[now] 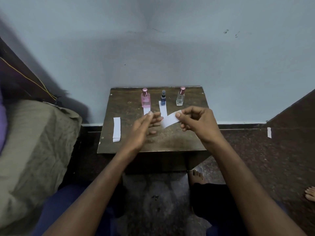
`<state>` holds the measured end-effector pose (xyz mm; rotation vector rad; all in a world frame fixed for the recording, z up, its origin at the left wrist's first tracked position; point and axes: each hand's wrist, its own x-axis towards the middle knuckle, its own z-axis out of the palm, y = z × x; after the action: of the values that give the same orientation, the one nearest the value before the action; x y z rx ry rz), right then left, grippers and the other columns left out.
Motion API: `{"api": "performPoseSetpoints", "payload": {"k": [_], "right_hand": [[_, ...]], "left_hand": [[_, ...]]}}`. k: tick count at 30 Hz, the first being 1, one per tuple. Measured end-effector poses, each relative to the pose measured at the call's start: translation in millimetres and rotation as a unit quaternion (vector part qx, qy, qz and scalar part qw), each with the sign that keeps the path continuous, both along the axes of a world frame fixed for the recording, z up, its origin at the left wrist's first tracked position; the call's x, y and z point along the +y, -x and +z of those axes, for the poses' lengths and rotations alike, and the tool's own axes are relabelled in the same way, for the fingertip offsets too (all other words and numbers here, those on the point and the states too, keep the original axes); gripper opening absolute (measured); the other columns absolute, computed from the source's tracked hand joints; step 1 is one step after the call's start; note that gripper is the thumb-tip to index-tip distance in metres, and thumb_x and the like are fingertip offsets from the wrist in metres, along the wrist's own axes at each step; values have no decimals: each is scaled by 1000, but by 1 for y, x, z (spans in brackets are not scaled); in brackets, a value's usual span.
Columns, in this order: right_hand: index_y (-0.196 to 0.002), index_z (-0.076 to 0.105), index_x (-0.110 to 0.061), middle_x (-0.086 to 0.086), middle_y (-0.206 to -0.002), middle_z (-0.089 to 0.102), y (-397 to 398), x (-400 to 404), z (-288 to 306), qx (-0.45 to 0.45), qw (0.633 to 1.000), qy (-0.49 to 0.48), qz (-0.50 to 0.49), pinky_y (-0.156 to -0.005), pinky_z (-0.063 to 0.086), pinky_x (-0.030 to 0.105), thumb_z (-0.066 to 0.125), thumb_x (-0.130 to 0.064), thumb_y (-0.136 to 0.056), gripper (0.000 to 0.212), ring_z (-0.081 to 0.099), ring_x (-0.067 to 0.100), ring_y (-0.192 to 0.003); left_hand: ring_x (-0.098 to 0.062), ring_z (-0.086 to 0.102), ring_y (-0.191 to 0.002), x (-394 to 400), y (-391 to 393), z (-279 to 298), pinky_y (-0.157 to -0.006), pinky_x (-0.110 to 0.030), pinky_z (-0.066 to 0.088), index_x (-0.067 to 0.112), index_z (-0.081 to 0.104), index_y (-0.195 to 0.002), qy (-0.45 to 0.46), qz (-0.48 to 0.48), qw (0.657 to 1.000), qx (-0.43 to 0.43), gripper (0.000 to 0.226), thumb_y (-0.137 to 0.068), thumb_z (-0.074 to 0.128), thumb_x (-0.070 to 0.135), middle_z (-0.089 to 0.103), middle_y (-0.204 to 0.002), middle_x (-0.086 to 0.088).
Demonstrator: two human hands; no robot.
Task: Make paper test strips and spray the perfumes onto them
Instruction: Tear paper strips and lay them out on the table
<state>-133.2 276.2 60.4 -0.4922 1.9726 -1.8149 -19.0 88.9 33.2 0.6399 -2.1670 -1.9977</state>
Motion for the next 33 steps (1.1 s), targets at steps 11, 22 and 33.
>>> {"api": "performPoseSetpoints", "payload": {"k": [11, 22, 33], "right_hand": [[-102, 76, 1, 15, -79, 71, 13, 7, 3, -18, 998, 67, -13, -59, 56, 25, 81, -15, -90, 21, 63, 17, -62], [-96, 78, -9, 9, -78, 73, 17, 11, 2, -21, 997, 72, -34, -60, 56, 24, 81, -15, -91, 9, 64, 16, -63], [-104, 77, 0, 14, -83, 77, 19, 11, -6, 8, 998, 40, -42, -66, 60, 28, 82, -16, -90, 21, 70, 19, -70]], "left_hand": [[-11, 74, -75, 5, -2, 14, -55, -19, 59, 13, 80, -102, -249, 45, 966, 53, 37, -99, 59, 42, 79, -93, -8], [-15, 79, -82, 3, -2, 13, -63, -20, 63, 10, 80, -103, -287, 31, 955, 70, 30, -98, 63, 34, 80, -95, -10], [-10, 72, -70, -1, -1, -2, -67, -22, 63, 3, 78, -103, -68, 57, 991, 96, 9, -97, 76, 9, 77, -81, -5]]}}
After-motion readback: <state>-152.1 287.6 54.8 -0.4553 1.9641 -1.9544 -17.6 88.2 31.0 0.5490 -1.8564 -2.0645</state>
